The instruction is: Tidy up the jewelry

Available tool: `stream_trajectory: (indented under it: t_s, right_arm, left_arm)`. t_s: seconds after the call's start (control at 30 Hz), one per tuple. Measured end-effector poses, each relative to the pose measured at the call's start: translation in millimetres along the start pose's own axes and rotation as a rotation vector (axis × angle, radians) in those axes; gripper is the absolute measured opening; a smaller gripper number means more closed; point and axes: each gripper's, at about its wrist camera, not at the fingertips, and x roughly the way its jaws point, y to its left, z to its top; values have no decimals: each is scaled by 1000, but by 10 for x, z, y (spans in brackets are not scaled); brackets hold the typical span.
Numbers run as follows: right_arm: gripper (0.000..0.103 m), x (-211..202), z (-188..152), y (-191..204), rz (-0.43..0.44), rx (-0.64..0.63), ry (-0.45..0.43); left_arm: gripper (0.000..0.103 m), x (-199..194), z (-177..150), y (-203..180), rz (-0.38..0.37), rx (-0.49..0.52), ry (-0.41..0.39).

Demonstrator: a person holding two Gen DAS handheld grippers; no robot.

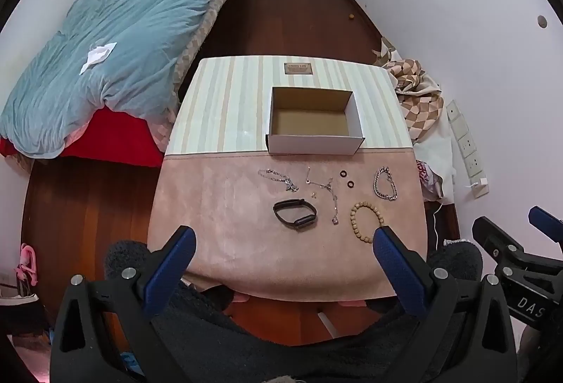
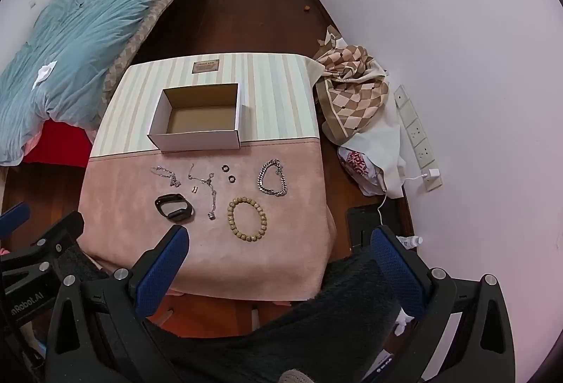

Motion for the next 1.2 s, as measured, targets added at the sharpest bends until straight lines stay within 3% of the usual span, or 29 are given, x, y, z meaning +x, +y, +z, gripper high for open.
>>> stream_trajectory:
  t_s: [1.2]
  right_arm:
    - [103,-7,-1,79,10,-15,-8]
  left_arm:
    - [103,-61,10,57,-6,-15,-9]
